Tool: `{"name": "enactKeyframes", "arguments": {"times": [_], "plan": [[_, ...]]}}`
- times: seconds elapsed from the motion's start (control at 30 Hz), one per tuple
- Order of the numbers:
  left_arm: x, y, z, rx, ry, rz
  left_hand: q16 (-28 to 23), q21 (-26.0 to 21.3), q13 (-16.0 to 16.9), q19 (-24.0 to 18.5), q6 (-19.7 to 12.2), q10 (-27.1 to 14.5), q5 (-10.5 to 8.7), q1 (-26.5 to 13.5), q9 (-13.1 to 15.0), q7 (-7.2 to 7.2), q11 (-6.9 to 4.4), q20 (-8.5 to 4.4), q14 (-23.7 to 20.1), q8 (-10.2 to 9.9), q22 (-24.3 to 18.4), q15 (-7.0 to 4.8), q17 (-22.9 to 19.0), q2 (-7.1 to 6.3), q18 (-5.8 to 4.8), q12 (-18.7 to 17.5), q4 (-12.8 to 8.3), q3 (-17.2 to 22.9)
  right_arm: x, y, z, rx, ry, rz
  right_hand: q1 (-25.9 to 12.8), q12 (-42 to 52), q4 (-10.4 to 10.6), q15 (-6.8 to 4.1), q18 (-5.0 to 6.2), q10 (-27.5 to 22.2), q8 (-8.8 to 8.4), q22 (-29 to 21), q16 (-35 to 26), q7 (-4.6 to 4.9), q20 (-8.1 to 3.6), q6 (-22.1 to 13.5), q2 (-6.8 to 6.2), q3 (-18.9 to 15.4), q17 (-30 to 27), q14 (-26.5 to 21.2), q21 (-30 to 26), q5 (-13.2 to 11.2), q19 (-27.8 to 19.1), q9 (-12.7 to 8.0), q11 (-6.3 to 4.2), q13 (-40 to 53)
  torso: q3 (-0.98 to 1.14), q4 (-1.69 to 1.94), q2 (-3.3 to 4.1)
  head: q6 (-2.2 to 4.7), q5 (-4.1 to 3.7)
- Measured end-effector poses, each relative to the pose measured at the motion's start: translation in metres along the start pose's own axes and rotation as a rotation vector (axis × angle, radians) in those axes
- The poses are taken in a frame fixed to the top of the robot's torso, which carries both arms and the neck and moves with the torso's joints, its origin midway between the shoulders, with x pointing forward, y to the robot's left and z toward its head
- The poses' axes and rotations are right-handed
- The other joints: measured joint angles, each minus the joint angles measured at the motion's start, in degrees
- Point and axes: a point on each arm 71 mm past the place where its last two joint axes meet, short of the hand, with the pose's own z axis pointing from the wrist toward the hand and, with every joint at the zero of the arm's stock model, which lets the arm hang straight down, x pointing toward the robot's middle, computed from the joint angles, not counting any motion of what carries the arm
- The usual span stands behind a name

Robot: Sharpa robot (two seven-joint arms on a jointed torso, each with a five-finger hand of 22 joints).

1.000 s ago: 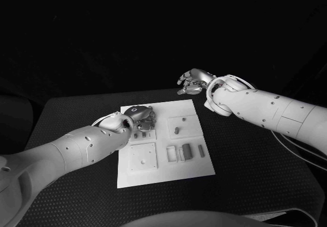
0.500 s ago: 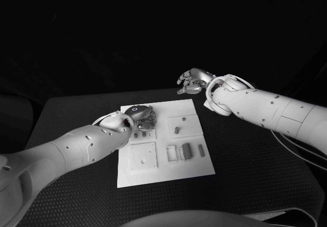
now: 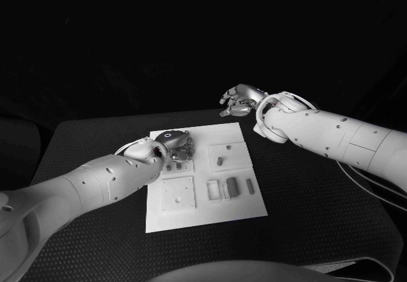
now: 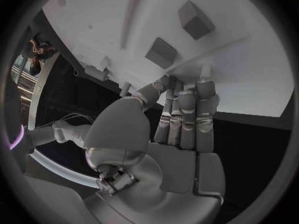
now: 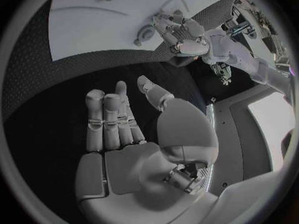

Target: Assemble the parts on the task board

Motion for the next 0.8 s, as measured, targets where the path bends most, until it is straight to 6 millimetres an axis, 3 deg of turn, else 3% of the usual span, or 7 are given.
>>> {"name": "enactKeyframes", "arguments": {"times": [0.37, 0.8], "plan": [[0.0004, -0.0001, -0.0005, 0.001, -0.001, 0.001, 0.5, 0.9, 0.2, 1.3, 1.8, 1.9, -0.24, -0.1, 0.2, -0.81, -1.44, -0.93, 1.2, 1.3, 0.0, -0.85, 0.0, 0.37, -0.38, 0.3, -0.1, 1.2, -0.0002, -0.0003, -0.0002, 0.000, 0.000, 0.000, 0.0, 0.0, 0.0, 0.01, 0.00, 0.0, 0.00, 0.0, 0.0, 0.00, 0.00, 0.0, 0.00, 0.0, 0.0, 0.0, 0.0, 0.0, 0.0, 0.0, 0.00, 0.0, 0.02, 0.00, 0.00, -0.01, -0.05], [0.0010, 0.0060, -0.0076, -0.002, -0.023, -0.004, 0.7, 1.3, 0.4, 2.3, 2.6, 2.8, -0.18, 0.3, 0.5, -1.29, -1.78, -1.94, 2.7, 2.0, 0.0, -1.63, -0.1, 0.31, -1.37, 0.4, 0.0, 2.4, -0.0010, -0.0019, -0.0008, 0.003, -0.001, -0.001, 0.0, 0.0, 0.0, -0.12, 0.00, 0.0, 0.00, 0.0, 0.0, 0.00, 0.02, 0.0, 0.00, 0.0, 0.0, -0.1, 0.0, 0.0, 0.0, 0.0, 0.00, 0.0, 0.00, 0.05, -0.02, -0.03, 0.01]]}}
